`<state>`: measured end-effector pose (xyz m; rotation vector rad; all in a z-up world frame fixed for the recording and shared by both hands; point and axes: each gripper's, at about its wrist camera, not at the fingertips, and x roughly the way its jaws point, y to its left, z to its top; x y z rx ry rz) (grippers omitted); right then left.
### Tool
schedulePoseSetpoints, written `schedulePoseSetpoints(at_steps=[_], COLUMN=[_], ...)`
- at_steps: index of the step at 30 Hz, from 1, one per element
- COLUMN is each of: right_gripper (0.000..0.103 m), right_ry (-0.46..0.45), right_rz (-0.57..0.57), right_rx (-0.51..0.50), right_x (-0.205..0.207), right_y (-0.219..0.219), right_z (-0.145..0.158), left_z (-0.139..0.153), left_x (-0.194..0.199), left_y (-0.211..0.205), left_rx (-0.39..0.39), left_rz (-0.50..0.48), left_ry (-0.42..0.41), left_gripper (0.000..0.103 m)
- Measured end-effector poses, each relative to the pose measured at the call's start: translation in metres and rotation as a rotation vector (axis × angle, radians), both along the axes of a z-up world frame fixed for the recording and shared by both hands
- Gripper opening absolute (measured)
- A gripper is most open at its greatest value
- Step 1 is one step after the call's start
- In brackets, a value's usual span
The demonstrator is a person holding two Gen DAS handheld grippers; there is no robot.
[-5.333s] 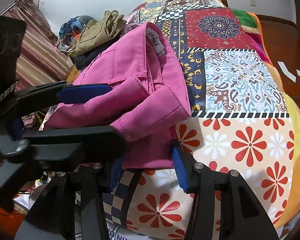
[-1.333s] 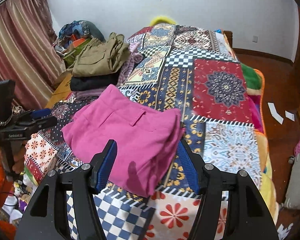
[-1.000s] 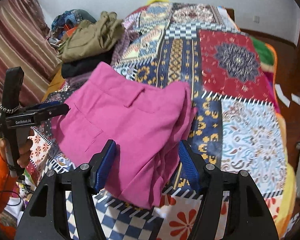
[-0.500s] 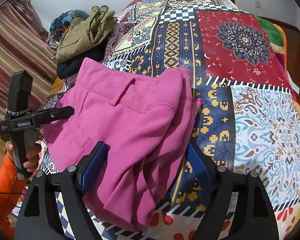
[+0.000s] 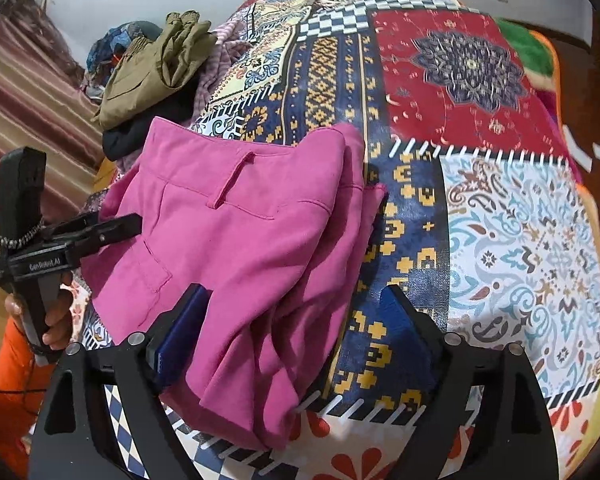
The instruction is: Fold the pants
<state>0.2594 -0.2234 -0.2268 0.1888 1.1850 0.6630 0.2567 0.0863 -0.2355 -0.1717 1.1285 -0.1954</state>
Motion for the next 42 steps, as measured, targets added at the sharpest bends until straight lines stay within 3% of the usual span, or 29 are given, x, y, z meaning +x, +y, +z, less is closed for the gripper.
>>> schedulePoseSetpoints(at_steps=[4,9,11,13,18,26,42], right_gripper=[0.081,0.056,0.051,0.041,0.029,0.023,0.022], right_ry=[-0.025,-0.05,-0.055,-0.069,-0.103,-0.195,-0.37], right_rz=[0.013,0.031,0.02,0.011,-0.009,0.019,0.057], right_rx=[0.014,0.049,0.061,0.061,0.071,0.08,0.121], right_x=[-0.001,0.0,0.0,0.0,-0.001,-0.014,-0.033], right_y=[0.009,0.016,0.016,0.016,0.013,0.022,0.048], right_z=[0.001,0.008,0.009,0.012,0.022,0.052,0.121], left_z=[-0.002,0.004,0.008,0.013,0.019,0.041,0.111], left_x=[0.002,-0.003,-0.005,-0.006,-0.011,-0.026,-0.06], left_y=[0.007,0.003,0.0,-0.006,-0.009,-0.01,0.006], left_rx=[-0.058,-0.063,-0.059,-0.036,-0.019,-0.027,0.034], left_rz=[0.018,0.031,0.027,0.007,0.009,0.017,0.053], left_ry=[0.019,-0.009,-0.018,-0.032,-0.041,-0.086,-0.254], left_gripper=[0.079,0.061,0.049,0.043,0.036,0.029,0.028])
